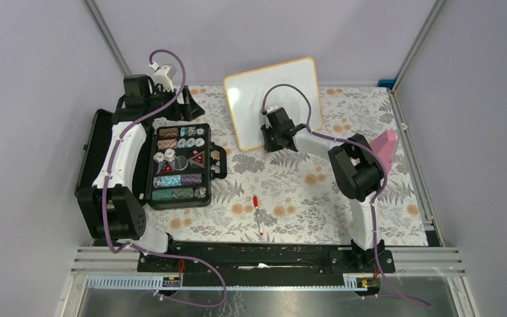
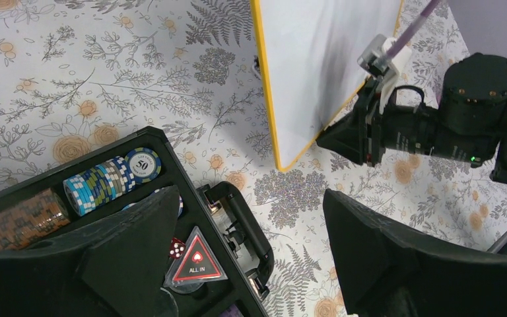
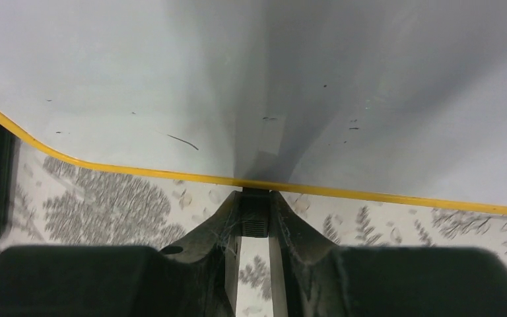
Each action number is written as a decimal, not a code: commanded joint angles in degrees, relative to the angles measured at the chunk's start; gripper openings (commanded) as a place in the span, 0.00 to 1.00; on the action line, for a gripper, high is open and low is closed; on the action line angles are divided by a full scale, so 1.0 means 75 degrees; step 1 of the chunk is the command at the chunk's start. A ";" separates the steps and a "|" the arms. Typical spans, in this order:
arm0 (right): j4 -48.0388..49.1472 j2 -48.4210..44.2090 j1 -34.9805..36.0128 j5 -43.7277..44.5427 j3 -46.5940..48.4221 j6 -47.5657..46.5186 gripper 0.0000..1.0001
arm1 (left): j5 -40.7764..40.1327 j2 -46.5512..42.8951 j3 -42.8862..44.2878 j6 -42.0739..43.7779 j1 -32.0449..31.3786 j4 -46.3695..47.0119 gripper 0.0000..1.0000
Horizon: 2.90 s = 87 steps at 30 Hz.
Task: Write a sentence on the whiteboard
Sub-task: Move the whiteboard stand to the center of the board, then open the whiteboard marker at the center of the board.
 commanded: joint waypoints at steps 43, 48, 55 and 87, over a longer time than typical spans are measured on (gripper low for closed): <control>-0.0933 -0.4332 0.2246 -0.1423 -0.3520 -0.0922 0.57 | 0.0197 -0.1086 -0.0217 0.0037 0.0111 -0.0586 0.99; -0.1148 -0.4181 0.3538 -0.1114 -0.3694 -0.1650 0.60 | 0.0226 -0.1101 -0.0266 -0.0035 0.0110 -0.0586 0.99; -0.1147 -0.3691 0.4198 -0.0457 -0.3758 -0.1888 0.63 | 0.0206 -0.1354 -0.0407 -0.0008 0.0109 -0.0579 0.99; -0.1817 -0.4112 0.3423 -0.0666 -0.3984 -0.2102 0.00 | 0.1357 -0.1508 -0.0242 0.1140 -0.0008 -0.1376 0.99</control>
